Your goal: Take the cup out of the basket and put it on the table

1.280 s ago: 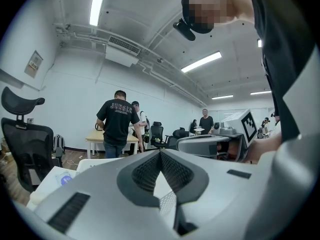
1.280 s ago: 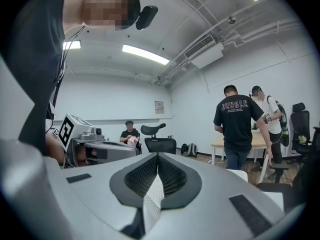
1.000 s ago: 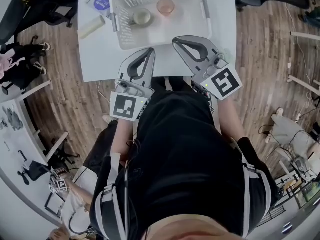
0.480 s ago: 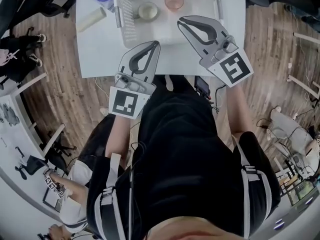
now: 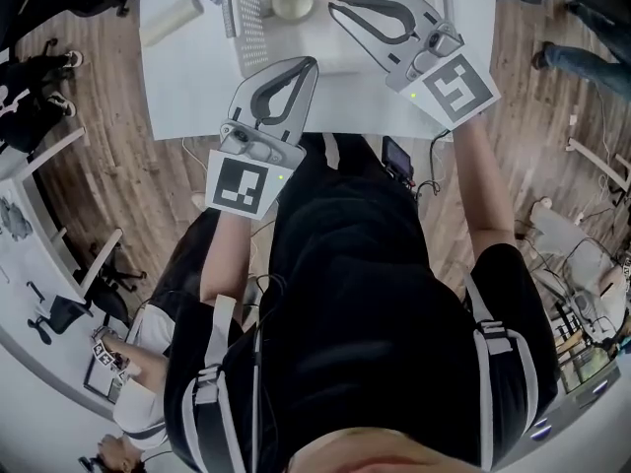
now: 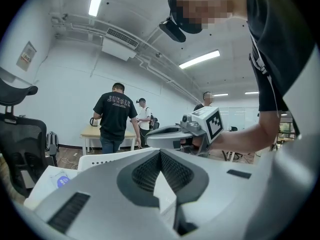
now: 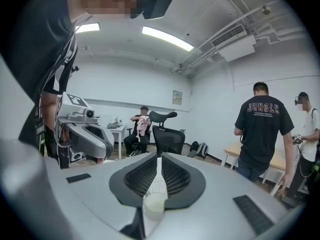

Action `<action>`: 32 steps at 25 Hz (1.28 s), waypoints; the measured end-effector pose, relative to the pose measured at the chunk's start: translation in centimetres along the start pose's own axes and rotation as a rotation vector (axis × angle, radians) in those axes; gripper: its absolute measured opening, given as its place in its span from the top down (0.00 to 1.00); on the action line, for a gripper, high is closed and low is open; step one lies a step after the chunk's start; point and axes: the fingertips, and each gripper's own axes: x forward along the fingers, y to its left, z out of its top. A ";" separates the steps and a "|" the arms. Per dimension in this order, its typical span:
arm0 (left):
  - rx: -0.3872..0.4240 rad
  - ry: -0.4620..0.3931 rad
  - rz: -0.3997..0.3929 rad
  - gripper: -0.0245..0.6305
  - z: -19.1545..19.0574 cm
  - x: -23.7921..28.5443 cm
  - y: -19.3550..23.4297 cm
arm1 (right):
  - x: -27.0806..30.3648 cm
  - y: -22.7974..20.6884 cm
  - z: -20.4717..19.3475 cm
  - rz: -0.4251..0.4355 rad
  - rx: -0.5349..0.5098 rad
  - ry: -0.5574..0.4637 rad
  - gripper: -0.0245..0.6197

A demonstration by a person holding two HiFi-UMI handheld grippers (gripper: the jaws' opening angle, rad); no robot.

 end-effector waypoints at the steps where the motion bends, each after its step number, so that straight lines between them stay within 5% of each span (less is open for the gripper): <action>1: -0.001 -0.005 0.000 0.93 0.1 0.0 0.1 | 0.4 -0.1 -0.1 0.010 -0.012 0.003 0.93; 6: -0.007 -0.019 0.001 0.93 0.4 -0.2 0.4 | 2.8 0.0 -2.1 0.086 -0.082 0.071 0.80; 17: -0.013 -0.015 0.001 0.93 0.1 -1.6 0.2 | 8.1 2.9 -9.4 0.297 -0.164 0.287 0.75; 32: -0.027 -0.023 0.022 0.93 -0.1 -3.1 0.8 | 11.3 4.8 -19.1 0.376 -0.299 0.555 0.75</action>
